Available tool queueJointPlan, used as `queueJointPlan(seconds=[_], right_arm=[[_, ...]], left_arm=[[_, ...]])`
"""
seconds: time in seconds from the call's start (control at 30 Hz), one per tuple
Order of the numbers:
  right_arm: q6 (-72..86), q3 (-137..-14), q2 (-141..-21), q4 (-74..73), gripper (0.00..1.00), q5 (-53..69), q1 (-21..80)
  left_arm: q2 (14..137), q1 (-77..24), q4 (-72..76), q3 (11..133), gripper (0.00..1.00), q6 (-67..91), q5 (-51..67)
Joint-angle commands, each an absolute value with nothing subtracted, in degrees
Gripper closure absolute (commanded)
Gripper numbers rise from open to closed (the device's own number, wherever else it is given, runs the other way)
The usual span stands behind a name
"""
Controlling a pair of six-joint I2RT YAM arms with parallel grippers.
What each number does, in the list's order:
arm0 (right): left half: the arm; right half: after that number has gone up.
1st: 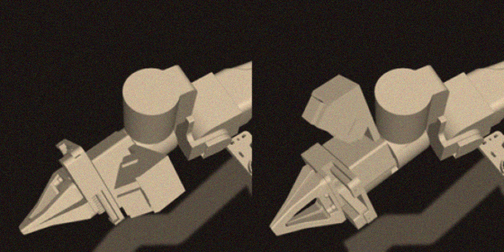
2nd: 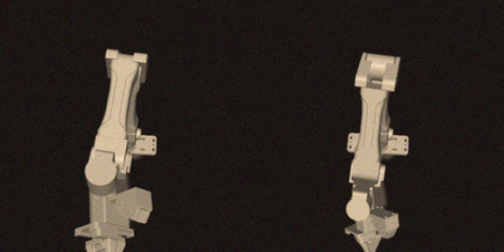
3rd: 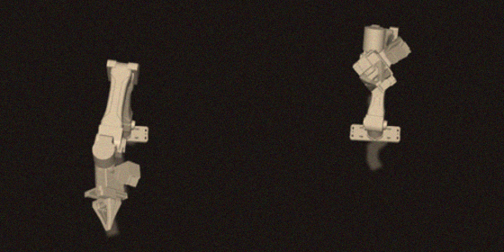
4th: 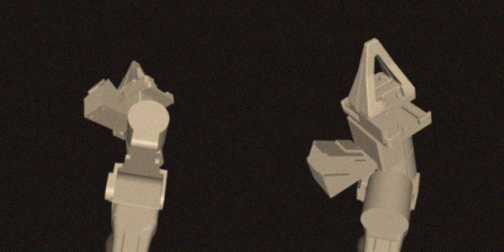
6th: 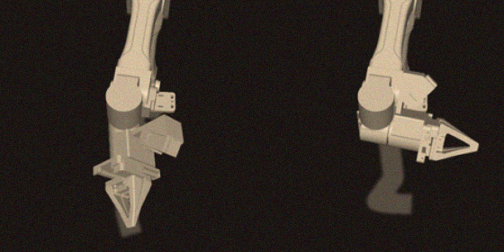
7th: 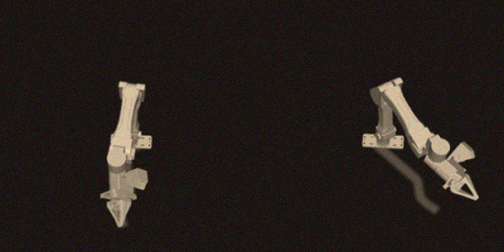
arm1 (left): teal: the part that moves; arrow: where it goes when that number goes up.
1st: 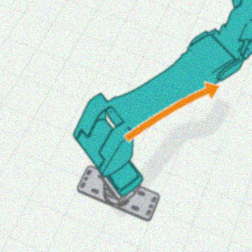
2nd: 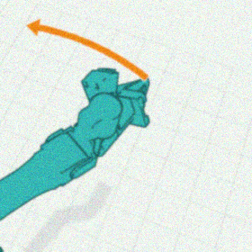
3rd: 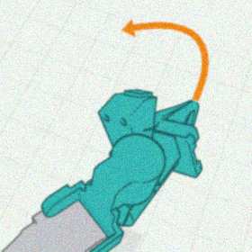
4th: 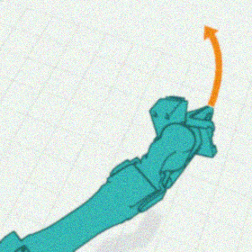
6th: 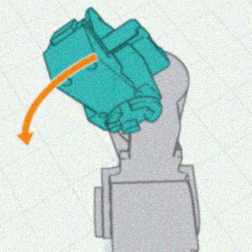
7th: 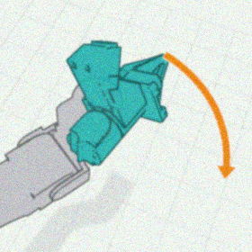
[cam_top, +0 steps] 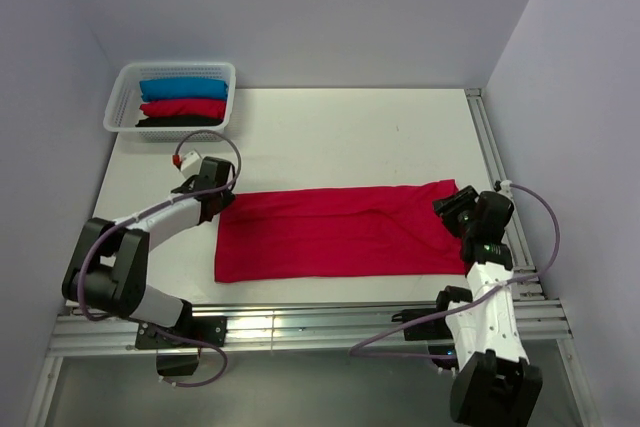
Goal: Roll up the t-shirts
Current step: Fold the tshirt
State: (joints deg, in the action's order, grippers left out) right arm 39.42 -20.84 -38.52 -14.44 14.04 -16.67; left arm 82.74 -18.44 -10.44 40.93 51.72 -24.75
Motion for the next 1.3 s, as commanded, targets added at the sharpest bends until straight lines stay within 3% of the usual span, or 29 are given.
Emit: queueJointPlan(seconds=[0.0, 0.13, 0.23, 0.27, 0.37, 0.7, 1.27], right_arm=[[38.15, -24.25, -40.69, -8.53, 0.49, 14.76, -16.96], [37.27, -25.05, -41.83, -8.17, 0.49, 14.24, -16.96], [36.04, -25.57, -43.50, -7.82, 0.48, 13.89, -16.96], [35.69, -25.75, -44.29, -7.30, 0.48, 14.15, -16.88], [34.37, -26.80, -49.03, -5.72, 0.45, 15.90, -16.70], [33.05, -31.81, -66.43, -2.64, 0.48, 16.88, -10.82], [33.05, -36.47, -78.73, -0.18, 0.52, 7.03, -3.52]], left_arm=[[85.60, -18.19, -8.17, 44.38, 0.61, 50.28, -23.20], [89.47, -18.11, -7.56, 46.58, 0.64, 50.45, -22.06], [91.05, -18.11, -7.99, 47.02, 0.73, 51.58, -23.90], [91.32, -18.11, -8.26, 47.20, 0.83, 51.94, -25.04], [91.84, -18.11, -9.93, 47.98, 1.00, 53.35, -27.32], [93.34, -16.79, -11.60, 50.27, 1.00, 53.96, -29.71], [92.64, -16.00, -10.37, 49.66, 1.00, 53.35, -28.82]])
